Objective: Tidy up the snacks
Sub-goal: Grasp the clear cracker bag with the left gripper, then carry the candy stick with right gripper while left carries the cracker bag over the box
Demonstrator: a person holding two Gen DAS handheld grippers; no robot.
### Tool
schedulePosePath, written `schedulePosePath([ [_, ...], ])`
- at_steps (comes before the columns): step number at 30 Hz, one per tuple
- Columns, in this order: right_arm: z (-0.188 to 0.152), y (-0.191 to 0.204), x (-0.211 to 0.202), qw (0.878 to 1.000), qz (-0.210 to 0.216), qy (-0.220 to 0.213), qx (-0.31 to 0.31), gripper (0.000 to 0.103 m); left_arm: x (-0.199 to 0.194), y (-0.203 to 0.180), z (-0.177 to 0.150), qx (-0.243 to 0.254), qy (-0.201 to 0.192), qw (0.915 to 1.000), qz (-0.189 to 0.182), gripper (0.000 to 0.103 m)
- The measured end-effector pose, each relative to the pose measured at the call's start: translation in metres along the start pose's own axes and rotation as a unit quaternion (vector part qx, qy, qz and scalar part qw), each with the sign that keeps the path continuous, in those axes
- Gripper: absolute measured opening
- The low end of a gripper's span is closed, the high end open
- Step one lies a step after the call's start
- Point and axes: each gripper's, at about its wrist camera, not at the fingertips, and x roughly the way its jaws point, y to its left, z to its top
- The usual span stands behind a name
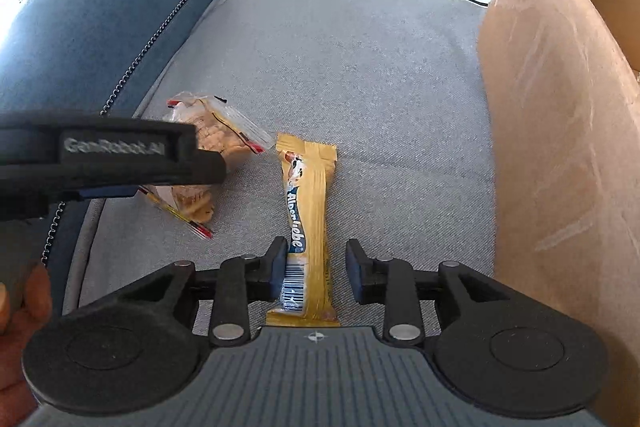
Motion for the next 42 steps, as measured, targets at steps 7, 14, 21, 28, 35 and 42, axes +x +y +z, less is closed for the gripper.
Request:
schedulePosePath([
  [7,-0.003,-0.001,-0.001,1.000,-0.013,-0.012,0.003,0.032,0.006,-0.007,0.002,0.018,0.002,0.9998,0.010,0.083],
  [14,-0.001,-0.003,-0.009,0.999,-0.012,-0.038,0.021,0.017,0.001,-0.015,0.000,0.045,-0.009,0.9989,0.010,0.049],
  [21,-0.005,-0.005,-0.030,0.996,0.002,-0.079,0.038,0.016,-0.019,-0.014,0.001,0.037,-0.037,0.9986,-0.004,0.045],
  [28,-0.021,-0.009,-0.042,0.994,0.018,-0.098,0.048,0.016,-0.040,-0.013,-0.006,0.037,-0.057,0.9977,-0.009,0.045],
  [35,-0.043,-0.014,-0.085,0.987,0.031,-0.151,0.042,0.016,-0.069,-0.011,-0.013,0.020,-0.096,0.9950,-0.013,0.045],
  [42,-0.063,-0.037,-0.158,0.964,0.051,-0.255,0.049,0.016,-0.110,-0.027,-0.023,0.022,-0.189,0.9814,-0.029,0.045],
])
